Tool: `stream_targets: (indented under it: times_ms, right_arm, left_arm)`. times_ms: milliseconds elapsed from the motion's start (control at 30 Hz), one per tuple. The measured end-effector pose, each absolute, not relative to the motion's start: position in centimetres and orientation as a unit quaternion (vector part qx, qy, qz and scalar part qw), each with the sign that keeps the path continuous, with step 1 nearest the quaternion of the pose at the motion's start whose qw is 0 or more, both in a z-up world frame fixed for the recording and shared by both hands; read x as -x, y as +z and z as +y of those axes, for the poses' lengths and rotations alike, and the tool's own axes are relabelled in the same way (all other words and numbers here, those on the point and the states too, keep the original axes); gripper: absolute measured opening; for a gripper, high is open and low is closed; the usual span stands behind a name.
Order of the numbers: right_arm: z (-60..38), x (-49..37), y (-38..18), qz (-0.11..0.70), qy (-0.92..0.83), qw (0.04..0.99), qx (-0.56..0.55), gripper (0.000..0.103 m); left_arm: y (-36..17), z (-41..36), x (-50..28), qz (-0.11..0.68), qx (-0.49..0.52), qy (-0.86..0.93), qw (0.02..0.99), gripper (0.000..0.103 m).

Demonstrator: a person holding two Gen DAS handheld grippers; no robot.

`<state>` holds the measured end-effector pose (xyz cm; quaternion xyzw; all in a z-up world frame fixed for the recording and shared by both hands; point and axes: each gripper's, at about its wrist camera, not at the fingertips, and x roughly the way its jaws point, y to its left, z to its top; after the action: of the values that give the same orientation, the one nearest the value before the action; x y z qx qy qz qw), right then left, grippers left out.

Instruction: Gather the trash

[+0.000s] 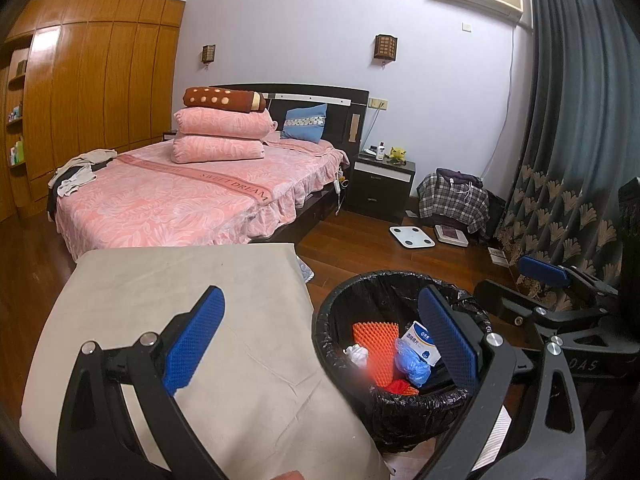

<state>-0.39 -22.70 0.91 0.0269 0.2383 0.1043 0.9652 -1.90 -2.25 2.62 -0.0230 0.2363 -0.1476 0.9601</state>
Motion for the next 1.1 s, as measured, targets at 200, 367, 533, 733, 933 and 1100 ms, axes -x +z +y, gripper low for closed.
stream_targets:
  times_ms: [200, 367, 533, 733, 933, 1100]
  right_arm:
    - [-22.62, 0.34, 0.77, 0.238, 0.104, 0.965, -0.026, 0.097]
    - [-22.62, 0.32, 0.82, 0.239, 0.104, 0.965, -0.026, 0.097]
    - [-22.6, 0.33, 0.84, 0.239, 0.104, 0.965, -0.026, 0.097]
    - [-22.49, 0.28, 0.69, 0.24, 0.104, 0.965, -0.026, 0.097]
    - [-22.34, 0.45, 0.37, 0.241, 0.104, 0.965, -0.026, 0.097]
    - [-22.31, 0.51, 0.37, 0.243, 0.104, 0.964, -0.027, 0.097]
  left_arm:
    - [2.64, -2.26, 1.9, 0.237, 0.023, -0.147, 0.96, 0.095]
    - [2.64, -2.27, 1.87, 0.236, 0.023, -0.147, 0.96, 0.095]
    - [2.71, -2.28, 1.89, 0.237, 0.023, -0.147, 0.96, 0.095]
    - [2.69, -2.32, 1.86, 0.237, 0.022, -0.147, 0.96, 0.095]
    - [2.73, -2.31, 1.83, 0.237, 0.023, -0.147, 0.96, 0.095]
    - [2.66, -2.14, 1.86, 0.238, 0.024, -0.147, 0.96, 0.095]
